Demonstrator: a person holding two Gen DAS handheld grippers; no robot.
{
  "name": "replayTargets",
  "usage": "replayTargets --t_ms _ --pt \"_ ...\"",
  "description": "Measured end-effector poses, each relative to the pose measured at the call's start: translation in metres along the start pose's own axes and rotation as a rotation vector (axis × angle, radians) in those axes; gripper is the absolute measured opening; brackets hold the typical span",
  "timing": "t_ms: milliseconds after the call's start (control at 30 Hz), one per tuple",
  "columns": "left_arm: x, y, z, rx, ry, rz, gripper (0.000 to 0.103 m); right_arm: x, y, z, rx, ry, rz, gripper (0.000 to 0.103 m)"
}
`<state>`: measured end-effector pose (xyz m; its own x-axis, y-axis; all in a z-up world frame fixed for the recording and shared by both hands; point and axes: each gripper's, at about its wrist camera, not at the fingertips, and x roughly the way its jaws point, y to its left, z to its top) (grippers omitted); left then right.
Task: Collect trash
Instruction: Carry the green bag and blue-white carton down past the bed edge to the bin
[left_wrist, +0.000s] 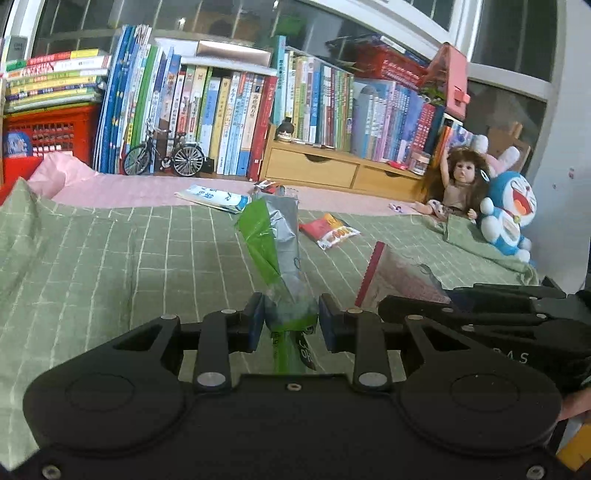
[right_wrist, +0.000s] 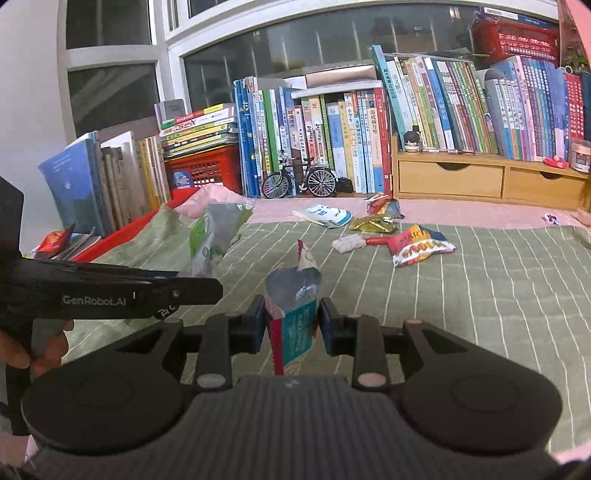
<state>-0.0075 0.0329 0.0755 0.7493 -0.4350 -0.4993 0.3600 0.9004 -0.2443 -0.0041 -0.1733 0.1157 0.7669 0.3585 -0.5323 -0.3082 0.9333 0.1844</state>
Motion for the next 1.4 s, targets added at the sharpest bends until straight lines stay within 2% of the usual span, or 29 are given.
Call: replayTargets --t_ms 467,800,933,1033,1167,1200,1233,1400 --pt "-0.063 -0.017 -0.048 0.011 -0.015 -0.014 0.03 -0.055 0.017 -0.04 -0.003 0.013 0.011 0.035" --pt "-0.104 -0.039 -0.089 0.085 -0.027 0.011 0.03 -0.085 0.032 -0.074 0.012 0.044 0.054 0.035" --pt "-0.113 -0.039 -0.101 0.018 0.004 -0.058 0.03 -0.09 0.044 -0.091 0.016 0.074 0.072 0.035" --pt "-0.119 -0.046 -0.114 0.063 0.029 -0.049 0.03 -0.093 0.05 -0.101 0.032 0.09 0.107 0.035" --pt "-0.123 -0.044 -0.129 0.013 0.072 -0.07 0.03 -0.098 0.054 -0.112 0.04 0.113 0.112 0.035" --pt "-0.125 -0.044 -0.132 0.007 0.074 -0.065 0.03 -0.1 0.054 -0.114 0.042 0.117 0.108 0.034" --pt "-0.127 -0.043 -0.134 0.003 0.075 -0.061 0.03 -0.102 0.053 -0.116 0.046 0.12 0.107 0.03" --pt "-0.142 -0.041 -0.142 -0.023 0.067 -0.068 0.03 -0.117 0.051 -0.119 0.045 0.118 0.106 0.028"
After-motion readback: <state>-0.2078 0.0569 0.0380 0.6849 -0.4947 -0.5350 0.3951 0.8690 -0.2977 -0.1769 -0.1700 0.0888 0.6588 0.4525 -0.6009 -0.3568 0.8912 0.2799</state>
